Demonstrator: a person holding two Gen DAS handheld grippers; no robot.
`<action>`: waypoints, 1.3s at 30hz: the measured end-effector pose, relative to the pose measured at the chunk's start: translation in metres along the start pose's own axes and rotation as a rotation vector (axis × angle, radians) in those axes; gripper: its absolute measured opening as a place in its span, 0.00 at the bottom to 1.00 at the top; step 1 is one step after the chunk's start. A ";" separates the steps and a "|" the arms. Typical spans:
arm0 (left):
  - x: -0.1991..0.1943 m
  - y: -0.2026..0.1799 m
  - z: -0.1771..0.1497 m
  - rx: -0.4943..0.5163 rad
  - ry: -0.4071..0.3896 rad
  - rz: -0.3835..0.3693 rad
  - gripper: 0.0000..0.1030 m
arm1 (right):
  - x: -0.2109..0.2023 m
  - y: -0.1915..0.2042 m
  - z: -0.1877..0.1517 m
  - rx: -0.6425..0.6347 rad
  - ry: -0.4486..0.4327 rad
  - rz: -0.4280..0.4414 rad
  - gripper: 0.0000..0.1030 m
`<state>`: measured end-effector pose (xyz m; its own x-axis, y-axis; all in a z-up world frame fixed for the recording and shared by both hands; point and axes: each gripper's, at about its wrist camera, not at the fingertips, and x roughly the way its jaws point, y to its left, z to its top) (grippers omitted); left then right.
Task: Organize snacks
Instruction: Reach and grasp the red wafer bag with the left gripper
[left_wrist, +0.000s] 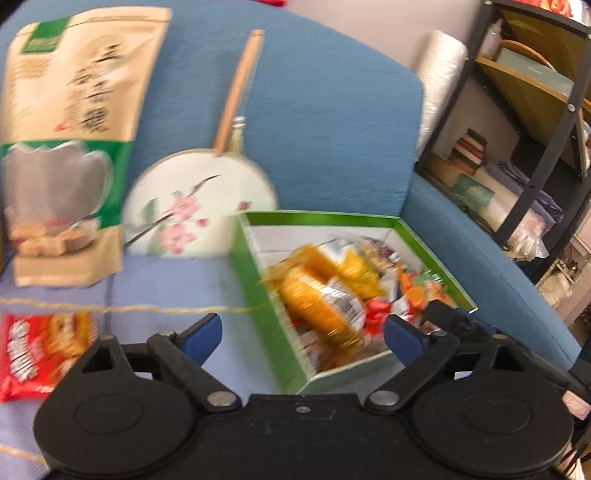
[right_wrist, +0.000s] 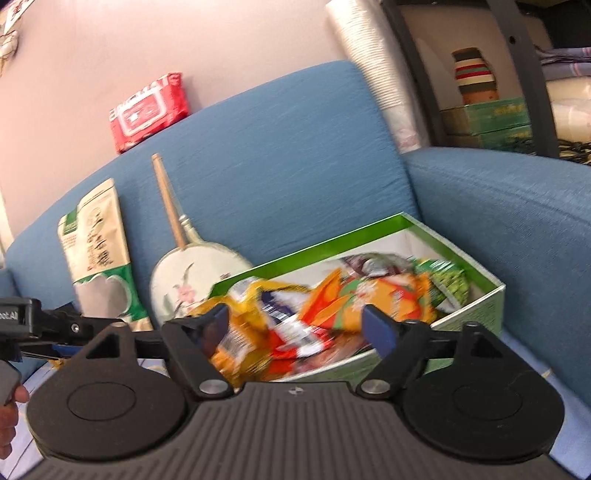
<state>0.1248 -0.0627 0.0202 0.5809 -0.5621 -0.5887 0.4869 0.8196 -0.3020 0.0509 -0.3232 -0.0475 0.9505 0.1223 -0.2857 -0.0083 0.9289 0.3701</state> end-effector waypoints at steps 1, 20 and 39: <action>-0.006 0.008 -0.002 -0.007 -0.001 0.016 1.00 | -0.003 0.006 -0.002 -0.016 0.004 0.027 1.00; -0.018 0.198 -0.024 -0.359 0.016 0.358 0.97 | 0.028 0.093 -0.066 -0.155 0.347 0.386 1.00; -0.028 0.089 -0.052 -0.073 0.205 -0.029 0.47 | 0.037 0.071 -0.069 -0.011 0.526 0.332 1.00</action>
<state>0.1178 0.0316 -0.0297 0.4188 -0.5573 -0.7170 0.4485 0.8135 -0.3703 0.0636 -0.2287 -0.0929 0.6160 0.5588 -0.5552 -0.2835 0.8149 0.5056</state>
